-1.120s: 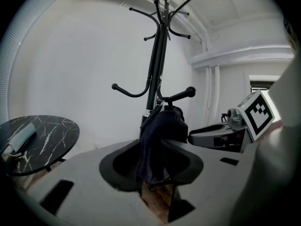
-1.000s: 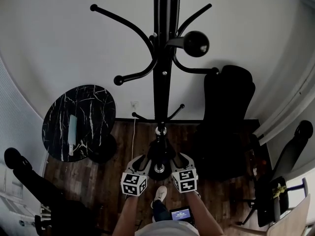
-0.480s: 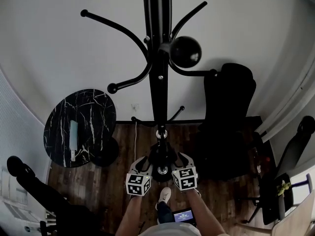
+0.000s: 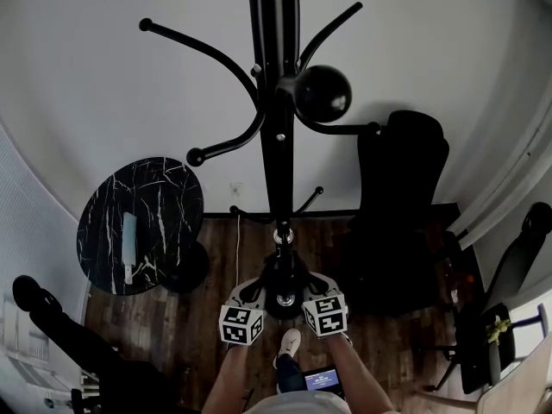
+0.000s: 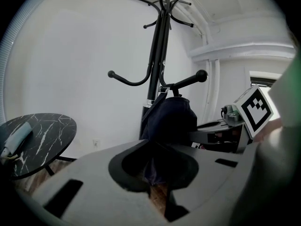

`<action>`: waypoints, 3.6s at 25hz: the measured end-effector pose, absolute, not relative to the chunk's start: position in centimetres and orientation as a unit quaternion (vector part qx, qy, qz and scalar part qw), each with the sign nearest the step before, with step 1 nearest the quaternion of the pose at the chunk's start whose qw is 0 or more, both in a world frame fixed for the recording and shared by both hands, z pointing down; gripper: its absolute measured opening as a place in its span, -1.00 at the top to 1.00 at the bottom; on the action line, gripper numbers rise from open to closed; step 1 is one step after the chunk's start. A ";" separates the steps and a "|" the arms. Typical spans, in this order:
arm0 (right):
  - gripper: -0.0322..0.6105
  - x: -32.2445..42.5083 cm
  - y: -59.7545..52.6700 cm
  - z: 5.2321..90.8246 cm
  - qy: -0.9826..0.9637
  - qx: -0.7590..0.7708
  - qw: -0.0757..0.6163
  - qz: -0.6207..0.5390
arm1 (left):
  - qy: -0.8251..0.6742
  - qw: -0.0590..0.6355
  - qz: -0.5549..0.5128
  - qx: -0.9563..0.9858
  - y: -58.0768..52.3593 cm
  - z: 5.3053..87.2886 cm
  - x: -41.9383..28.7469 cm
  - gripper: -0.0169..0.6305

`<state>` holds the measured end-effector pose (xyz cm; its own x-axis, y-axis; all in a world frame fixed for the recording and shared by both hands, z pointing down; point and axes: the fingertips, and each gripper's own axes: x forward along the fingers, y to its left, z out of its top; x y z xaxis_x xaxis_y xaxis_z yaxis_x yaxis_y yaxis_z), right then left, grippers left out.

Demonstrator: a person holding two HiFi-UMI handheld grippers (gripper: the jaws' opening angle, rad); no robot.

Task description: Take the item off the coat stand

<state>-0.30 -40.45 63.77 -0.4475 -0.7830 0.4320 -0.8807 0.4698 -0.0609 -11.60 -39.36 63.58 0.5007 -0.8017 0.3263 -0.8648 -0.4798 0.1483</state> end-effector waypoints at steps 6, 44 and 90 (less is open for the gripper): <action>0.79 -0.2 -40.0 63.4 -0.842 0.489 0.180 0.136 | -0.488 0.141 0.108 0.855 -38.8 63.1 -11.5 0.82; 0.80 0.3 -31.9 58.9 -0.855 0.481 0.165 0.099 | -0.496 0.106 0.074 0.859 -30.6 57.6 -10.9 0.83; 0.81 5.1 -17.0 52.8 -0.883 0.453 0.097 0.074 | -0.545 0.070 0.034 0.835 -13.9 51.5 -6.0 0.84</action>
